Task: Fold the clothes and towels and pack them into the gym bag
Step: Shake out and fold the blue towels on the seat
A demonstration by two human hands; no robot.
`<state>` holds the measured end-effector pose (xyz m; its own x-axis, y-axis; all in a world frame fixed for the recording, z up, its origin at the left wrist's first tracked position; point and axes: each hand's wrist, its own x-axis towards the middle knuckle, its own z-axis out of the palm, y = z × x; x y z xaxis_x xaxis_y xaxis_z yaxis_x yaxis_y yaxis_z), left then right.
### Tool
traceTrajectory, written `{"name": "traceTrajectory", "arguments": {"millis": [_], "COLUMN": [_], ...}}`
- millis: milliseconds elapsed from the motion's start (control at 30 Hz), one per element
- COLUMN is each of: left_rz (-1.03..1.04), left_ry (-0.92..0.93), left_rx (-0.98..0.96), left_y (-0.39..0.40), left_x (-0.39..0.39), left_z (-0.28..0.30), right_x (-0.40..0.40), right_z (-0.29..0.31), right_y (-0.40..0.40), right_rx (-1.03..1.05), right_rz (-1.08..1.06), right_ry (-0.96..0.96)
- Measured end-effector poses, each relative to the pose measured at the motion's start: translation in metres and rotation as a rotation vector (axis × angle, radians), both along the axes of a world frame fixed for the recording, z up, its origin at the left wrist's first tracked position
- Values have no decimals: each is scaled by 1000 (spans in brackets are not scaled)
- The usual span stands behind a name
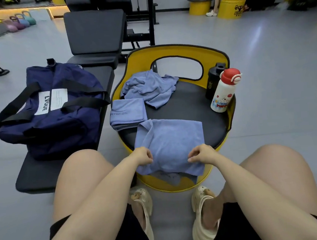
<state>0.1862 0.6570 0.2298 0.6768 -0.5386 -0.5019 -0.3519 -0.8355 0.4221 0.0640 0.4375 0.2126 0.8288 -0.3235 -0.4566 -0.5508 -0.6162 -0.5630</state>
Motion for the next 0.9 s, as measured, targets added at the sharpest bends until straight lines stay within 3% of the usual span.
{"name": "traceTrajectory", "arguments": {"millis": [233, 467, 667, 767, 900], "left_rz": [311, 370, 424, 529, 756], "left_ry": [-29, 160, 269, 324, 471], "left_rx": [-196, -148, -33, -131, -387], "left_y": [-17, -36, -48, -55, -61], "left_x": [54, 94, 105, 111, 113], "left_z": [48, 72, 45, 37, 39], "right_x": [39, 82, 99, 109, 122], "right_z": [52, 79, 52, 38, 29], "right_y": [-30, -78, -81, -79, -80], "right_rx": [-111, -162, -22, 11, 105], "right_rz": [-200, -206, -211, -225, -486], "right_ry": [-144, 34, 227, 260, 48]}}
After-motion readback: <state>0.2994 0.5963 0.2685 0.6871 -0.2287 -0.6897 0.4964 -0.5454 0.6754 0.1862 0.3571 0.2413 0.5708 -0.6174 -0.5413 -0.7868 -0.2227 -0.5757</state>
